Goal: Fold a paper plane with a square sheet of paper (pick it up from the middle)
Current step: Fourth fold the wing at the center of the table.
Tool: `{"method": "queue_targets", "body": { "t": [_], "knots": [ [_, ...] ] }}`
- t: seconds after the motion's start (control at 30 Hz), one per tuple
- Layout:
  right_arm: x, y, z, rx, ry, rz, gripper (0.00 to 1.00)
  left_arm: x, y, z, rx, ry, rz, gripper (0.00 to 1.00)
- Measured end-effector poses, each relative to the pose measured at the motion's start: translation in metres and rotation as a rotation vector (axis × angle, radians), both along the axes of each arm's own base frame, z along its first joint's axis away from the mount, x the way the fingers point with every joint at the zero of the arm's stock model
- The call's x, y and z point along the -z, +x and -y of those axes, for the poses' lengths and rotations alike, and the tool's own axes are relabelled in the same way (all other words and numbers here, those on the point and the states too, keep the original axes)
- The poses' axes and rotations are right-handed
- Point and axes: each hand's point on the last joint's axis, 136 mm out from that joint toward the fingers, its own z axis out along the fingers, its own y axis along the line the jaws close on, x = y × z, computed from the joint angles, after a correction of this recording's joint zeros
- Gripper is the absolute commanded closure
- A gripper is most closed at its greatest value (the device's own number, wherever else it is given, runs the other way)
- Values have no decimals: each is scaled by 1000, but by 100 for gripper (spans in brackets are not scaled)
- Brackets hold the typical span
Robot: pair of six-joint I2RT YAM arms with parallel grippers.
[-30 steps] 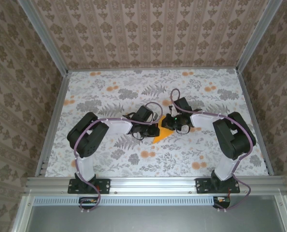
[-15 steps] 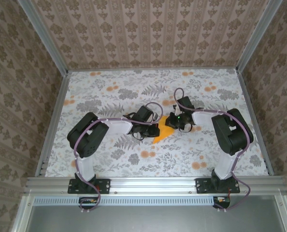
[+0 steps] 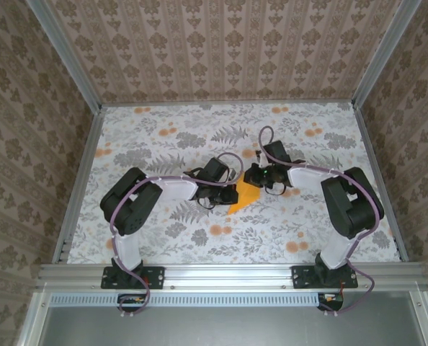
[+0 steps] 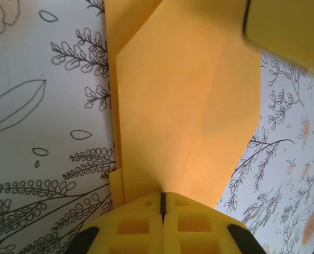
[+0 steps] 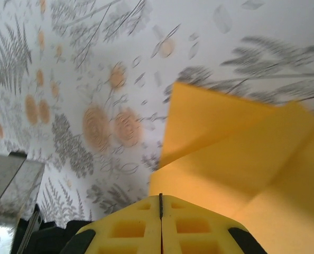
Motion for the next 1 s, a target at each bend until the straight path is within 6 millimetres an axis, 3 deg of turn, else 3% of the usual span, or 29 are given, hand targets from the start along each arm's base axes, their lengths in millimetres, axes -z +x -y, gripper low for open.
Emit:
{"method": "queue_targets", "body": {
  "t": [0.17, 0.37, 0.57, 1.0],
  "knots": [
    [12, -5, -11, -38, 18, -25, 93, 0, 0, 0, 0, 3, -4, 100],
    [35, -3, 1, -13, -1, -76, 93, 1, 0, 0, 0, 5, -5, 100],
    [37, 3, 9, 0, 49, -101, 93, 0, 1, 1, 1, 1, -2, 100],
    [36, 55, 65, 159, 82, -85, 93, 0, 2, 5, 4, -13, 10, 100]
  ]
}}
